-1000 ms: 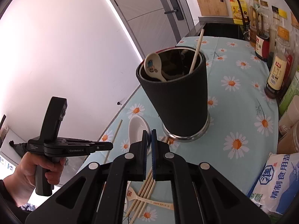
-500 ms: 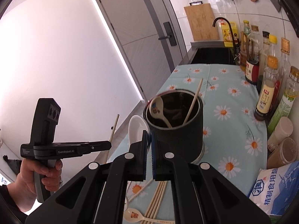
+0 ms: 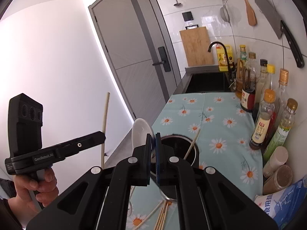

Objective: Organize utensils
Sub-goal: 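Lift chopstick with left tool while right tool carries white spoon to the holder, then open right gripper releasing white spoon into holder while left gripper drops the chopstick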

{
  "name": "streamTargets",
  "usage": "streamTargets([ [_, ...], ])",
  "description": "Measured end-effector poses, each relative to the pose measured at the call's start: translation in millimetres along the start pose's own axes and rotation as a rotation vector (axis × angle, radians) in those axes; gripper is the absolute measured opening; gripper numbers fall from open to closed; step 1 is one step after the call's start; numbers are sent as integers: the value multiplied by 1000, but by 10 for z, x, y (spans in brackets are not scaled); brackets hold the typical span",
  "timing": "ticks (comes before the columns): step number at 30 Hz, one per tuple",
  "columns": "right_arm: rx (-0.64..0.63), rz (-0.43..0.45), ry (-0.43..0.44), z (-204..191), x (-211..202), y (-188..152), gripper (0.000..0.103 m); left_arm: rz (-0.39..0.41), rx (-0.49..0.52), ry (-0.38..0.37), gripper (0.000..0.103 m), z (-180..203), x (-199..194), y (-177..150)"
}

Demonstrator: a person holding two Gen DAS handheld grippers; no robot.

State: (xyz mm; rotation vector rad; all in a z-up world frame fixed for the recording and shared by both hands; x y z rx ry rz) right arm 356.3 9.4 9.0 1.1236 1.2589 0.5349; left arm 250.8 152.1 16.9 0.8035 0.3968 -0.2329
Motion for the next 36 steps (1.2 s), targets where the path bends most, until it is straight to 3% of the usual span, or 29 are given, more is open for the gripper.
streamTargets([
  [10,37,77,-83,326,29,281,5,150,109,-148,4,339,37,337],
  [16,88,112,-112,488,62,365,5,229,146,-170,4,412,107,463],
  [21,37,128,-152,483,111,430,5,279,204,-157,4,440,198,486],
  [26,9,126,-189,519,212,396,5,285,217,-142,4,369,328,472],
  [36,51,103,-195,658,442,200,5,244,147,-129,4,87,606,384],
])
Point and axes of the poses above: each gripper's, at about its wrist camera, not at the fingertips, and x roughly the way its jaws point, z to its right, y to its top, the point moved 5 cm from there along x, roughly the way its jaws point, and after that the axes turned 14 degrees about -x, right-handed, at the moved point
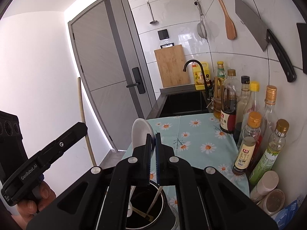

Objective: Organize utensils
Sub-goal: 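Open right gripper releasing white spoon into holder while left gripper drops the chopstick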

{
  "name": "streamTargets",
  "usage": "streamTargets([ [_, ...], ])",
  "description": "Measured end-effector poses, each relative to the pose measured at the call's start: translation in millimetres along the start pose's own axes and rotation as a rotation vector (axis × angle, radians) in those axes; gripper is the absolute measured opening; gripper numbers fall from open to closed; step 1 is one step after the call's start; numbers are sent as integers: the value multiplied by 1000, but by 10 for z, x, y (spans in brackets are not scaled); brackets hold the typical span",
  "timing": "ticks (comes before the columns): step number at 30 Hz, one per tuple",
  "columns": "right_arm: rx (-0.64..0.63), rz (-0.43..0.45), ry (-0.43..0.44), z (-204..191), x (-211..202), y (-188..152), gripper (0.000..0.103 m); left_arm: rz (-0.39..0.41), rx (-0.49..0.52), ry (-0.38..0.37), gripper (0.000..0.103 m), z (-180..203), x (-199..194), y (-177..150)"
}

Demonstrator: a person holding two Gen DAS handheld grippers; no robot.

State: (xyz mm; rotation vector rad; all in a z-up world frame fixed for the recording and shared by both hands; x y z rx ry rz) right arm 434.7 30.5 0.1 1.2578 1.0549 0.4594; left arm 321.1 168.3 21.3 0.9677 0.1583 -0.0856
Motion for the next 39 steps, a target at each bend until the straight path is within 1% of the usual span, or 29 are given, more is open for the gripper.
streamTargets([
  [6,10,-29,1,15,96,-140,5,-44,-34,8,4,-124,84,-175],
  [11,14,-60,8,-25,154,-252,5,-76,-21,14,4,-153,132,-287],
  [13,16,-77,19,-45,178,-291,5,-85,-17,27,5,-160,142,-317],
  [15,25,-90,32,-58,191,-322,9,-100,-22,41,6,-177,149,-338],
  [16,37,-99,45,-59,196,-340,9,-108,-25,49,13,-190,147,-347],
  [17,46,-102,55,-62,198,-345,13,-110,-30,53,21,-201,139,-351],
  [18,53,-103,56,-61,186,-356,16,-116,-39,50,33,-212,131,-356],
  [28,76,-76,50,-34,-22,-313,17,-103,-40,43,34,-161,-19,-345],
  [33,70,-58,54,-80,-156,-278,17,-99,-35,44,34,-86,-111,-342],
  [39,72,-33,70,-149,-340,-213,18,-103,-30,26,34,7,-272,-323],
])
Point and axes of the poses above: each gripper's, at about its wrist camera, not at the fingertips, and x roughly the way its jaws point, z to its right, y to its top, the point moved 5 cm from there along x, roughly the way its jaws point, and after that the axes turned 14 degrees about -x, right-handed, at the moved point
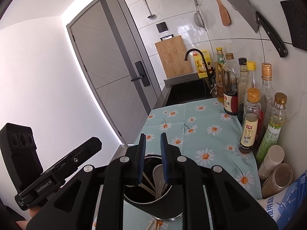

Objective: Organize utensils
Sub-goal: 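Open right gripper releasing white spoon into holder while left gripper drops the chopstick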

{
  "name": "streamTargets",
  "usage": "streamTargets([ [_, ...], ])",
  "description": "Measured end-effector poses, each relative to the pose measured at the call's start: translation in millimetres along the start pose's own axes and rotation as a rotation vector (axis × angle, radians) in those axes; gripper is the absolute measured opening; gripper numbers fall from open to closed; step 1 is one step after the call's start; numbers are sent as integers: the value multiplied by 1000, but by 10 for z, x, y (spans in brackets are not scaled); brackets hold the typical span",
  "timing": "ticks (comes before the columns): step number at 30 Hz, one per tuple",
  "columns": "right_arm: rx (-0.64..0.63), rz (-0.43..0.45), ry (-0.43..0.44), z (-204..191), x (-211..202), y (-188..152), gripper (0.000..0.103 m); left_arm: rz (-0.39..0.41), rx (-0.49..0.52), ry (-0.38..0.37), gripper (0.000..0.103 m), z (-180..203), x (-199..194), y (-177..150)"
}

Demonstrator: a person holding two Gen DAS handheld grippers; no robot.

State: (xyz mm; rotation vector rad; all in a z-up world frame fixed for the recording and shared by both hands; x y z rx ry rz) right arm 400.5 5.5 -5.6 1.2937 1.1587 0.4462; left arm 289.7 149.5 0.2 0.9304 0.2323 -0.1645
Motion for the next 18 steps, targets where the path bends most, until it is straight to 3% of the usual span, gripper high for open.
streamTargets([
  [3,11,8,22,-37,-102,23,23,-1,1,-6,34,42,-95,-6],
  [9,-23,-6,61,-168,-306,-33,24,-18,15,4,39,90,-281,-85],
  [12,-53,-42,98,-235,-361,-144,31,-35,9,15,39,74,-364,-149],
  [18,-101,-115,122,-304,-417,-440,31,-79,3,54,39,-7,-475,-327],
])
Point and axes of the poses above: each gripper's, at about its wrist camera, not at the fingertips, and x roughly the way its jaws point, z to its right, y to its top, the point moved 5 cm from there along x, roughly the way its jaws point, and after that the axes turned 14 degrees about -x, right-handed, at the moved point
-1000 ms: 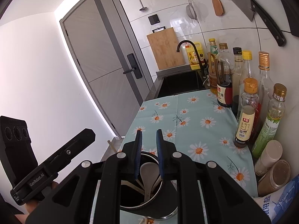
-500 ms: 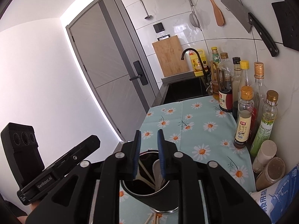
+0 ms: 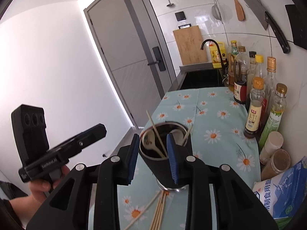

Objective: Organize utensils
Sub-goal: 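Move both tools down toward the loose chopsticks and cartoon-print spoon beside the holder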

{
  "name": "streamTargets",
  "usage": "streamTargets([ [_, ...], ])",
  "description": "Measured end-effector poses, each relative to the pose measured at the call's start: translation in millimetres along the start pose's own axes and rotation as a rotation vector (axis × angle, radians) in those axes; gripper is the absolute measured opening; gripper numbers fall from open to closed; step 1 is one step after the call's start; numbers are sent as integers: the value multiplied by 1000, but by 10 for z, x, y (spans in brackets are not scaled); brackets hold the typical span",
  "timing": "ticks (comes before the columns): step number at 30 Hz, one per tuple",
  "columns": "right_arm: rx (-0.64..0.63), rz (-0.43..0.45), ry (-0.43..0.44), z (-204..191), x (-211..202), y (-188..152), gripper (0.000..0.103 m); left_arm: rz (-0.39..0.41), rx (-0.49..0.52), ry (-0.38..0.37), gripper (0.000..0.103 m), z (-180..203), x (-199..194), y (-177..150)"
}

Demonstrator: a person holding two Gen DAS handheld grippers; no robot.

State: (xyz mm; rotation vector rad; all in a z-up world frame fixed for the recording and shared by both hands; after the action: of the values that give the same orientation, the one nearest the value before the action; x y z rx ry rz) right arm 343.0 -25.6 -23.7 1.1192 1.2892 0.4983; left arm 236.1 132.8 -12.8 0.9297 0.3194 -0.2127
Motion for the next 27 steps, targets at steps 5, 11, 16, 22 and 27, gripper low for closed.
streamTargets([
  [5,-30,-62,45,-81,41,-208,31,-28,-21,29,40,-95,-63,-155],
  [11,-169,-164,111,-341,147,-469,31,-64,-35,55,41,-186,-136,-353],
  [16,-261,-247,175,-547,282,-719,31,-89,-57,87,41,-329,-213,-506],
  [22,-416,-367,304,-787,512,-1002,31,-120,-94,126,41,-509,-311,-703],
  [27,-597,-504,426,-997,688,-1266,31,-132,-131,153,41,-647,-420,-853],
])
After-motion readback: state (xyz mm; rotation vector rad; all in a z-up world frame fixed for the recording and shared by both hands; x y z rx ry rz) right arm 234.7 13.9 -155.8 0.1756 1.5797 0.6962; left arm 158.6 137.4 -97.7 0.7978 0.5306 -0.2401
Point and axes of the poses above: each gripper's, at about its wrist camera, not at the fingertips, and x roughly the way its jaws point, z to its right, y to its top, the point moved 5 cm from there along x, roughly the way its jaws point, and after that the axes turned 14 degrees about -x, right-handed, at the moved point
